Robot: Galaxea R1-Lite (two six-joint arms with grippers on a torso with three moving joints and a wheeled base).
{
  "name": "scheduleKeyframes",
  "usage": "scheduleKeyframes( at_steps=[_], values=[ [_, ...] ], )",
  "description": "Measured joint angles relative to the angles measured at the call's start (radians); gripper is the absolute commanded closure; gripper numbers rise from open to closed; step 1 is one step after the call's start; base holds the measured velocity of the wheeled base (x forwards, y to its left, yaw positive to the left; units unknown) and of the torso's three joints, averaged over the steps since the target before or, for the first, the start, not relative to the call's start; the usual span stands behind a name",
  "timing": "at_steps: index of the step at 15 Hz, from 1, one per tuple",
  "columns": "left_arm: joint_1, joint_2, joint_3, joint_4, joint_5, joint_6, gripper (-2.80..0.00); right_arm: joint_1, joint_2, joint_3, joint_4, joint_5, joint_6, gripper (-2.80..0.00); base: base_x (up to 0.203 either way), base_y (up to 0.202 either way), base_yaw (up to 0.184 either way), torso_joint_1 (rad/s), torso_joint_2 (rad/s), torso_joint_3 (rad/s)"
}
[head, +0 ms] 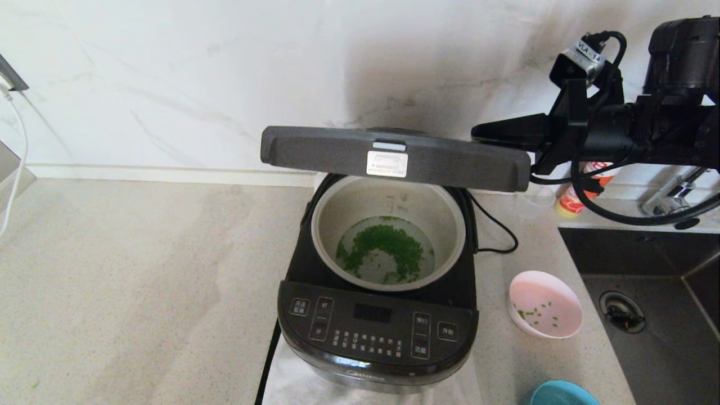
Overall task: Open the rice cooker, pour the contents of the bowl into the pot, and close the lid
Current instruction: Close the rice cooker
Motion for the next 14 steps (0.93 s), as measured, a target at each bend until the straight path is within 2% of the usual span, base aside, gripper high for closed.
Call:
scheduleKeyframes(
  at_steps=[9, 12, 14],
  values=[
    [0.0, 0.0, 0.0, 0.0, 0.0, 0.0, 0.0, 0.071, -0.068, 0.225, -0.01, -0.013, -0.023, 0.0, 0.0, 0.0, 0.0, 0.0, 0.0, 0.0],
    [0.0, 0.0, 0.0, 0.0, 0.0, -0.001, 0.0, 0.108, -0.069, 0.29, -0.012, -0.082, -0.058, 0.0, 0.0, 0.0, 0.0, 0.0, 0.0, 0.0],
    [0.0, 0.0, 0.0, 0.0, 0.0, 0.0, 0.0, 0.125, -0.066, 0.309, -0.01, -0.098, -0.071, 0.0, 0.0, 0.0, 0.0, 0.0, 0.0, 0.0]
  ],
)
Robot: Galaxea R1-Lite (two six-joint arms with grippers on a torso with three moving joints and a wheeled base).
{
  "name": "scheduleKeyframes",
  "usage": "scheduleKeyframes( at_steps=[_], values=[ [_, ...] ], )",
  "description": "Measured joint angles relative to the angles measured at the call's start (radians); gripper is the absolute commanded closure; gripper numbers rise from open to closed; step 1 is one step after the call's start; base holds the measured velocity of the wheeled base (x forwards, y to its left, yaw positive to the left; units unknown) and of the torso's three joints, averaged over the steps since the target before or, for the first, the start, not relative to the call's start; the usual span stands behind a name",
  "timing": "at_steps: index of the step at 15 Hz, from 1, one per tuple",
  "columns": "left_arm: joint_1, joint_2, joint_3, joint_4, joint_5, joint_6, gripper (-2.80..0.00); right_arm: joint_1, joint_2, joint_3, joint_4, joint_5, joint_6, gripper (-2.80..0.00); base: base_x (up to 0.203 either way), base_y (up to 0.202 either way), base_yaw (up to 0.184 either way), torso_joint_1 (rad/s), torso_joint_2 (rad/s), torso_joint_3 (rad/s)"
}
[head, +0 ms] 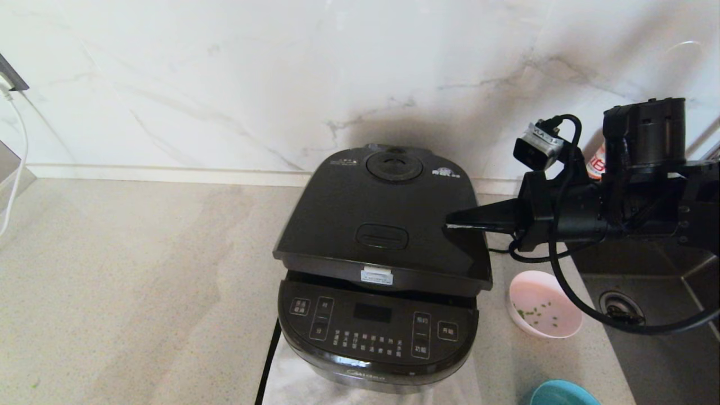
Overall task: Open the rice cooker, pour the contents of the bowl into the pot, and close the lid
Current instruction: Close the rice cooker
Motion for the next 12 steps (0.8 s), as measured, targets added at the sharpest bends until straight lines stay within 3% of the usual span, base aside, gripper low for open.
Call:
scheduleKeyframes(
  at_steps=[5, 10, 12],
  values=[
    [0.0, 0.0, 0.0, 0.006, -0.013, 0.077, 0.0, 0.006, 0.006, 0.053, -0.002, -0.003, -0.001, 0.0, 0.0, 0.0, 0.0, 0.0, 0.0, 0.0],
    [0.002, 0.002, -0.004, 0.019, -0.006, 0.072, 0.0, 0.01, 0.016, 0.089, -0.003, 0.0, -0.003, 0.0, 0.0, 0.0, 0.0, 0.0, 0.0, 0.0],
    [0.003, 0.039, -0.092, 0.019, 0.01, 0.062, 0.0, 0.014, 0.023, 0.09, -0.005, 0.002, -0.003, 0.0, 0.0, 0.0, 0.0, 0.0, 0.0, 0.0]
  ],
)
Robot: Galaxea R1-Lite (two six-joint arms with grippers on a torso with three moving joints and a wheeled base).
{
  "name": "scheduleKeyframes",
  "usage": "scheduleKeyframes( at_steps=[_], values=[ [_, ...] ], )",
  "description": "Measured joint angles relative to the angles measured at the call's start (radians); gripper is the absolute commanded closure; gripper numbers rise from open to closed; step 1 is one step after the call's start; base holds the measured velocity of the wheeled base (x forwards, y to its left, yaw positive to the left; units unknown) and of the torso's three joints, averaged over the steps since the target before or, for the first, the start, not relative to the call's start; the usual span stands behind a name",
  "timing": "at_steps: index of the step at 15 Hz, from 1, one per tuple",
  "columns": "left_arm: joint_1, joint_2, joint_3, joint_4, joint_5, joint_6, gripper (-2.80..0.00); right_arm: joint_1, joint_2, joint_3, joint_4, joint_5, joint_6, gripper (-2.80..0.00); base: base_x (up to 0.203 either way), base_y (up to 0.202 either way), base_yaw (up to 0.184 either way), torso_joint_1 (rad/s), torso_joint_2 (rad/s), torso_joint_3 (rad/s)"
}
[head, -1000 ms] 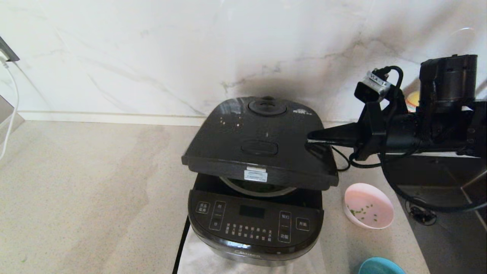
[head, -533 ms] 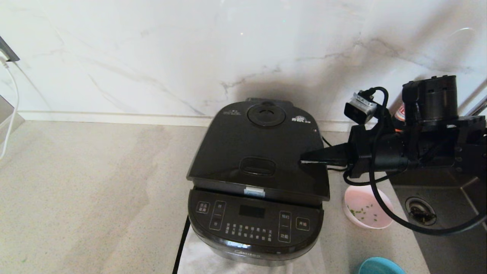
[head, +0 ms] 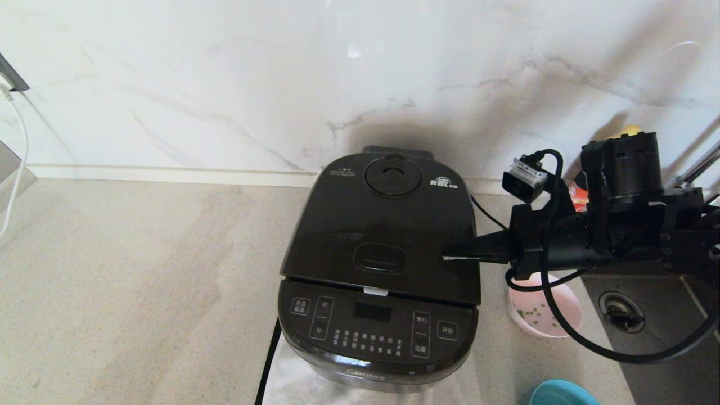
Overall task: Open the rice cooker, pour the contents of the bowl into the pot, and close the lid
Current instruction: Close the rice cooker
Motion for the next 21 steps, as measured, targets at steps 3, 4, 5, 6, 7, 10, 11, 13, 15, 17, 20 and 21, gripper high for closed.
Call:
scheduleKeyframes(
  at_steps=[3, 4, 5, 6, 7, 10, 11, 13, 15, 17, 20, 21],
  values=[
    [-0.001, 0.168, -0.307, -0.002, 0.015, -0.063, 0.0, 0.021, 0.009, 0.001, 0.001, -0.002, 0.002, 0.0, 0.0, 0.0, 0.0, 0.0, 0.0, 0.0],
    [-0.003, 0.257, -0.423, 0.001, 0.015, -0.085, 0.0, 0.023, 0.011, 0.001, 0.0, -0.002, 0.001, 0.0, 0.0, 0.0, 0.0, 0.0, 0.0, 0.0],
    [-0.003, 0.363, -0.545, 0.003, 0.009, -0.115, 0.0, 0.027, 0.013, 0.001, 0.001, -0.002, 0.001, 0.0, 0.0, 0.0, 0.0, 0.0, 0.0, 0.0],
    [-0.006, 0.48, -0.666, 0.013, -0.006, -0.154, 0.0, 0.031, 0.016, 0.001, 0.0, -0.003, 0.001, 0.0, 0.0, 0.0, 0.0, 0.0, 0.0, 0.0],
    [-0.015, 0.594, -0.775, 0.038, -0.027, -0.198, 0.0, 0.039, 0.019, 0.0, 0.0, -0.007, 0.001, 0.0, 0.0, 0.0, 0.0, 0.0, 0.0, 0.0],
    [-0.098, 0.939, -1.066, 0.147, -0.138, -0.384, 0.0, 0.046, 0.032, -0.008, 0.001, -0.027, 0.0, 0.0, 0.0, 0.0, 0.0, 0.0, 0.0, 0.0],
    [-0.147, 1.047, -1.14, 0.174, -0.178, -0.46, 0.0, 0.047, 0.037, -0.009, -0.001, -0.027, 0.0, 0.0, 0.0, 0.0, 0.0, 0.0, 0.0, 0.0],
    [-0.248, 1.238, -1.238, 0.19, -0.254, -0.61, 0.0, 0.047, 0.041, -0.005, -0.001, -0.028, 0.0, 0.0, 0.0, 0.0, 0.0, 0.0, 0.0, 0.0],
    [-0.313, 1.388, -1.28, 0.147, -0.354, -0.746, 0.0, 0.047, 0.041, -0.003, -0.001, -0.032, 0.0, 0.0, 0.0, 0.0, 0.0, 0.0, 0.0, 0.0],
    [-0.342, 1.496, -1.276, 0.063, -0.446, -0.855, 0.0, 0.047, 0.039, -0.001, 0.001, -0.048, -0.001, 0.0, 0.0, 0.0, 0.0, 0.0, 0.0, 0.0],
    [-0.353, 1.609, -1.215, -0.057, -0.468, -0.885, 0.0, 0.047, 0.035, -0.001, 0.001, -0.055, -0.002, 0.0, 0.0, 0.0, 0.0, 0.0, 0.0, 0.0],
    [-0.354, 1.642, -1.192, -0.089, -0.468, -0.886, 0.0, 0.047, 0.035, -0.001, 0.001, -0.055, -0.003, 0.0, 0.0, 0.0, 0.0, 0.0, 0.0, 0.0]
  ],
)
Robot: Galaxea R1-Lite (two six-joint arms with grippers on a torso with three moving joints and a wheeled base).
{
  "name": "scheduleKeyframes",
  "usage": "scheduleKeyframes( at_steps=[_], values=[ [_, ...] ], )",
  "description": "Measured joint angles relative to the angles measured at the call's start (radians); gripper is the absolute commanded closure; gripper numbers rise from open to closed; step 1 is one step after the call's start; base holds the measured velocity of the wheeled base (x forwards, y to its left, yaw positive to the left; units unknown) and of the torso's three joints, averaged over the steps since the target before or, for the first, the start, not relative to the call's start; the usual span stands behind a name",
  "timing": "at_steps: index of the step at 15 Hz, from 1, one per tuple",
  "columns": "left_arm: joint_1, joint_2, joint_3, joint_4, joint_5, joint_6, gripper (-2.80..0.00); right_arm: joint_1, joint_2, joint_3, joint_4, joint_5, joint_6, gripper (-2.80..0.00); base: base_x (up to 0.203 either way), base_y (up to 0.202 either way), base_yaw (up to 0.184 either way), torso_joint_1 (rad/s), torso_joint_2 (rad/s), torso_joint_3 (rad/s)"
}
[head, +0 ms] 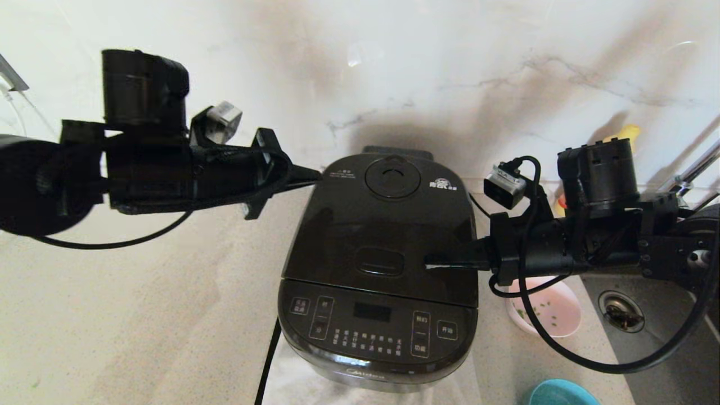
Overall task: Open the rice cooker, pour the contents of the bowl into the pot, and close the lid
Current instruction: Close the rice cooker
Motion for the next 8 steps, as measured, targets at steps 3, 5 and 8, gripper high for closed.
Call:
scheduleKeyframes(
  at_steps=[3, 5, 8],
  values=[
    [0.002, 0.076, 0.04, -0.126, 0.002, -0.049, 0.0, 0.0, 0.0, -0.002, 0.0, 0.0, 0.0, 0.0, 0.0, 0.0, 0.0, 0.0, 0.0, 0.0],
    [0.009, 0.099, 0.047, -0.166, 0.002, -0.073, 0.0, 0.0, -0.003, -0.003, 0.001, -0.002, -0.002, 0.0, 0.0, 0.0, 0.0, 0.0, 0.0, 0.0],
    [0.013, 0.118, 0.058, -0.172, 0.007, -0.07, 0.0, 0.0, -0.008, -0.009, 0.004, -0.004, -0.002, 0.0, 0.0, 0.0, 0.0, 0.0, 0.0, 0.0]
  ],
)
